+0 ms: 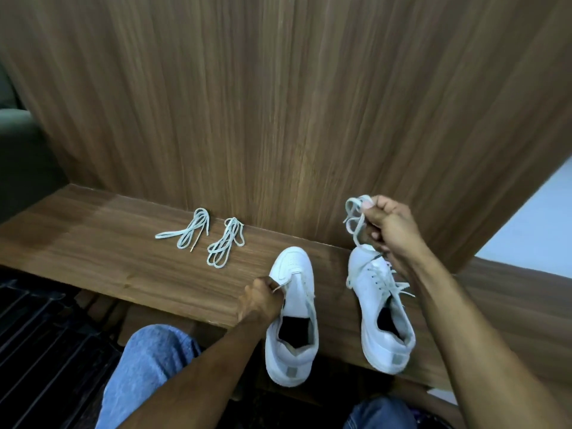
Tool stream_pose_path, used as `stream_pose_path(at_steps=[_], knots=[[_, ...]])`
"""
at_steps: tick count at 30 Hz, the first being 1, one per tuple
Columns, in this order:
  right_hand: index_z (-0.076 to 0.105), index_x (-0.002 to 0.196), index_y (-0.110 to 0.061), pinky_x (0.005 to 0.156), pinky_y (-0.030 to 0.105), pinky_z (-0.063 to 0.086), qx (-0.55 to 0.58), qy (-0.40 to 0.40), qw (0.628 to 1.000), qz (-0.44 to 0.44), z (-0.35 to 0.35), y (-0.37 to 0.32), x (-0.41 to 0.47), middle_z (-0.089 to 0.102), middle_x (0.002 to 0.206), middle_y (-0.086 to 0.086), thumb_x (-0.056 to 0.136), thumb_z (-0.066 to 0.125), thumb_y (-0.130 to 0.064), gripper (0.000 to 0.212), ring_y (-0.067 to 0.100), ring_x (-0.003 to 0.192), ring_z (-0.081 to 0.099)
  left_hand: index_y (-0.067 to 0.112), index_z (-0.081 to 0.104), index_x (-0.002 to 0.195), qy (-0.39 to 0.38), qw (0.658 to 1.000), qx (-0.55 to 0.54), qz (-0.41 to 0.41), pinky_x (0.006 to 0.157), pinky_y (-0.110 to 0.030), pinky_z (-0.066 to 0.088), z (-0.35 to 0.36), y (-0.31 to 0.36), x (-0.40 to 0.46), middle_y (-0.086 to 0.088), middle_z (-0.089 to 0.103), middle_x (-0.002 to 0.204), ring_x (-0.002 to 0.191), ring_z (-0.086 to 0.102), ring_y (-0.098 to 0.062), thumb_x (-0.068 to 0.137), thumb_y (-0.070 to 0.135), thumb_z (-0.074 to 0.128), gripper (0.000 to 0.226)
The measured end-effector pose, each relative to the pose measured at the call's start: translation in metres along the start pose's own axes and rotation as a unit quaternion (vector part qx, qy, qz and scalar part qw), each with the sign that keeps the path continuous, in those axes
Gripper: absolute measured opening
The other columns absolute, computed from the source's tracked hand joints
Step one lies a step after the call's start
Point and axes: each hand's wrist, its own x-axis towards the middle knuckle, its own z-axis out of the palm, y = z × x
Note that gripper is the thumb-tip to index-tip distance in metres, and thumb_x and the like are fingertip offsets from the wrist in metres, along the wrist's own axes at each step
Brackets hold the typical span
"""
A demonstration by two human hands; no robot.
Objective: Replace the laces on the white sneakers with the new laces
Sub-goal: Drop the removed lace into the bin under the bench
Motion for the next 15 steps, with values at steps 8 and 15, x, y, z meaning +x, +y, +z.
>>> stream_pose_path(at_steps=[8,15], knots=[[0.046,0.062,-0.009,0.034,0.011,0.016,-0.097,0.004,0.995,0.014,-0.041,-0.009,-0.049,0.033,0.041,-0.006,0.082,0.050,-0.003,0.022,0.004,0.032,0.024,0.030,0.016,0.151,-0.201,0.870,-0.238,0.382,0.108,-0.022,0.034,0.008,0.116,-0.059,0.005,0.037,0.148,0.135,0.036,-0.003,0.068,0.033,0.086,0.108],[0.043,0.045,-0.015,0.035,0.009,0.017,0.087,0.226,0.969,-0.059,-0.110,-0.013,-0.101,0.032,0.035,-0.002,0.080,0.043,0.004,0.041,0.008,0.027,0.023,0.013,0.064,0.077,-0.409,0.815,-0.247,0.328,0.069,-0.022,0.053,0.073,0.187,-0.144,0.005,0.068,0.061,0.065,0.066,-0.009,0.093,0.001,0.058,0.021]])
